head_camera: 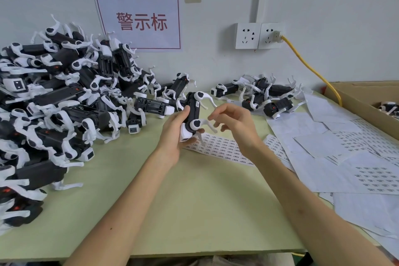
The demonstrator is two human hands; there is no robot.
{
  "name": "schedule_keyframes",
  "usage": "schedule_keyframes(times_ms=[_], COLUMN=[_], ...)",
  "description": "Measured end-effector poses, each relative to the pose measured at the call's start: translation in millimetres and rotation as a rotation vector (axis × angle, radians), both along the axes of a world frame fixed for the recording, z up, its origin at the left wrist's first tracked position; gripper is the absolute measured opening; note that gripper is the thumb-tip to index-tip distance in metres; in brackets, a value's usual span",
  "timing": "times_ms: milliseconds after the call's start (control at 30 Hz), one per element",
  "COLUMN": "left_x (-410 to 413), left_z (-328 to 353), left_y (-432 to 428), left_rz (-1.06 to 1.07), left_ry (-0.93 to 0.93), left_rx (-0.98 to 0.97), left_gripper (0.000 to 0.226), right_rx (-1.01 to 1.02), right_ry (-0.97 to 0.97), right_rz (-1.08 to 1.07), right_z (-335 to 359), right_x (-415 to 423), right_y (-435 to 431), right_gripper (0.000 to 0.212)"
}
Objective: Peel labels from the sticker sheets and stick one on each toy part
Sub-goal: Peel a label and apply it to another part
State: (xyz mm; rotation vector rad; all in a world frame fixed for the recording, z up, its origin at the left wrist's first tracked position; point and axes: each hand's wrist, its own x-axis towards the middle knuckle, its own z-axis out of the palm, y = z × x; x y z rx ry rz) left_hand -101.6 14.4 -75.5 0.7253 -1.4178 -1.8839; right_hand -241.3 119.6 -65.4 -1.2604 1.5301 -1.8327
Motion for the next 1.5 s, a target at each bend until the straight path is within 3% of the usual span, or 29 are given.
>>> schedule_keyframes(times_ms=[100,200,267,433,633,700,767,867,933,967,1033,1100,1133,1233,1367,1500], left_x=[1.3,3.7,5.2,4.5,5.0,4.3,3.6,2.1,1.8,1.7,0.5,-1.4,-2.3,-1.1,7.5,17.3], left_z=[2.0,3.1,4.1,4.1,3.0,2.3,-0.5,-3.6,-4.5,-4.7,-4.3,-5.1,-5.1,-5.1,-2.0,2.9], left_y=[-2.2,-3.7,-3.4,0.4,-7.9,-9.9,-12.3,-14.0,-13.7,-13.3,-12.2,-11.6,-11.9,-15.4,-22.2,-30.6], left_rz=[-0.074,-0.135,-0.190,-0.259,-0.177,-0.124,-0.057,0.044,0.083,0.092,0.098,0.115,0.136,0.260,0.492,0.718], left_ry=[0.030,0.030,-0.028,-0.173,-0.009,0.040,0.030,0.005,-0.009,-0.017,-0.031,-0.031,-0.022,0.013,0.124,0.245], left_rx=[0.053,0.092,0.078,0.120,0.236,0.278,0.247,0.160,0.156,0.156,0.158,0.159,0.157,0.164,0.133,0.152], left_gripper=[0.031,0.034,0.039,0.058,0.066,0.057,0.052,0.045,0.038,0.035,0.031,0.025,0.022,0.016,0.022,0.030], right_rx=[-0.074,-0.018,0.040,0.267,0.423,0.483,0.456,0.275,0.043,-0.155,-0.642,-0.918,-0.903,-0.584,-0.288,-0.138], right_ry=[-0.029,0.009,-0.032,-0.057,-0.032,-0.123,-0.331,-0.651,-0.789,-0.883,-1.134,-1.293,-1.325,-1.184,-1.056,-0.830], right_rz=[-0.149,-0.167,-0.063,0.269,0.383,0.381,0.329,0.134,-0.091,-0.184,-0.145,-0.202,-0.257,-0.445,-0.413,-0.342], right_z=[-1.8,-0.5,1.4,-0.6,-4.2,-4.4,-1.7,1.2,1.3,1.4,0.4,-5.0,-5.6,-12.9,-1.3,0.0], right_x=[-9.0,-20.2,-27.4,-38.2,-56.3,-59.4,-64.4,-75.2,-90.9,-105.2,-120.8,-129.8,-133.8,-127.6,-98.5,-76.4], right_y=[0.1,2.2,3.3,6.0,21.9,24.0,25.4,30.0,37.8,43.6,60.6,80.6,85.3,77.0,46.5,25.1], right_gripper=[0.020,0.040,0.047,0.041,0.048,0.056,0.059,0.046,0.035,0.033,0.032,0.049,0.053,0.043,0.032,0.014])
